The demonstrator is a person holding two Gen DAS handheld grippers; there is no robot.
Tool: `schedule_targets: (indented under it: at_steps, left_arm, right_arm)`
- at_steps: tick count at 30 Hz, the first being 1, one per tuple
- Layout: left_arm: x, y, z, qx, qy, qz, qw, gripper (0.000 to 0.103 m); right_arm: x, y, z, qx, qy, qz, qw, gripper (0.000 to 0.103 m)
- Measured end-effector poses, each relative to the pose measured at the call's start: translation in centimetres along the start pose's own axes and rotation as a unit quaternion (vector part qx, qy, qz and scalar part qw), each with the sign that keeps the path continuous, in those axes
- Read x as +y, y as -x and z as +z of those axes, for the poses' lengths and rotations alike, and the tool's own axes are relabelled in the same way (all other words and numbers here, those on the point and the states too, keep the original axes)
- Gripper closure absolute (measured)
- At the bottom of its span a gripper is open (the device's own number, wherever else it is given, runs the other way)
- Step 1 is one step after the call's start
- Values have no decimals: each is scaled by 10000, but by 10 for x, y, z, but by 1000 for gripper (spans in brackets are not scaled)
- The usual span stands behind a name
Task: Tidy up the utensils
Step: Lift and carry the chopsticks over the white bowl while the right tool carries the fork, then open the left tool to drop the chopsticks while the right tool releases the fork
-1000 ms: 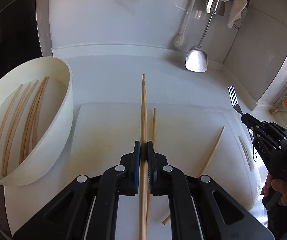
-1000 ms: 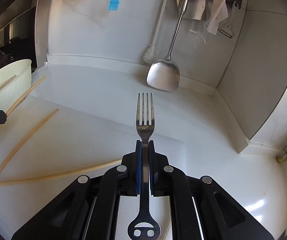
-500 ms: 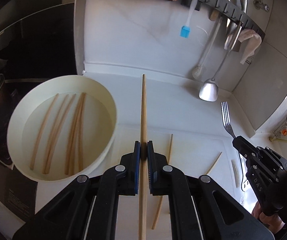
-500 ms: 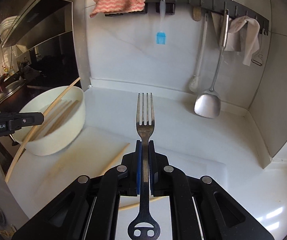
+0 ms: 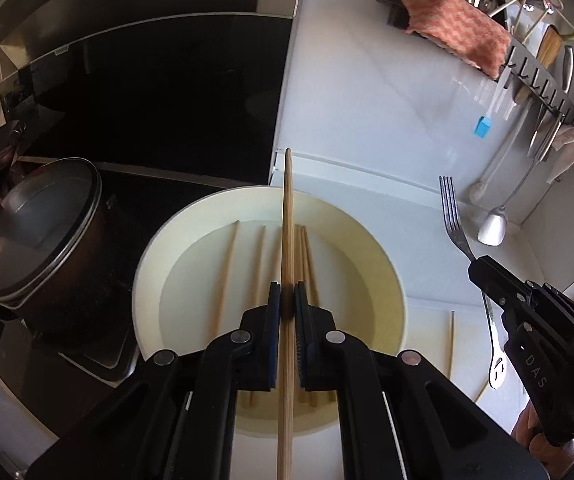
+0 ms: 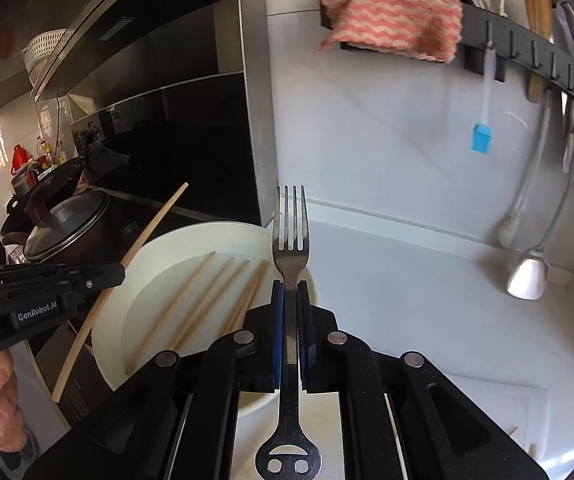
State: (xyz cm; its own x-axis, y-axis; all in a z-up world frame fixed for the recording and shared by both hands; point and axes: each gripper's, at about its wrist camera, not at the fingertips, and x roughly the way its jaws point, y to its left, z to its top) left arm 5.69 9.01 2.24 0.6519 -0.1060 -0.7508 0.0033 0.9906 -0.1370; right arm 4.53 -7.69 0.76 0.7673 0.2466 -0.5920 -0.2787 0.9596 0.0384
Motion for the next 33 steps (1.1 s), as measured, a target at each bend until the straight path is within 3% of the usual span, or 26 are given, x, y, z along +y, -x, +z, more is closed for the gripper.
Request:
schedule_targets:
  at_steps: [6, 14, 22, 33]
  left_arm:
    - [42, -33, 9, 352, 72, -90, 9993, 96]
    - [68, -71, 9, 701, 12, -199, 9973, 96]
    - [73, -96, 7, 918, -43, -360, 9951, 96]
    - [71, -124, 1, 1312, -78, -399, 9905, 95]
  right_arm:
    - [39, -53, 10, 324, -197, 67, 9993, 97]
    - [64, -102, 4, 751, -229, -191, 9967, 97]
    - [72, -132, -1, 1053, -409, -332, 9931, 97]
    - [68, -165, -8, 1638, -866, -218, 9824, 97]
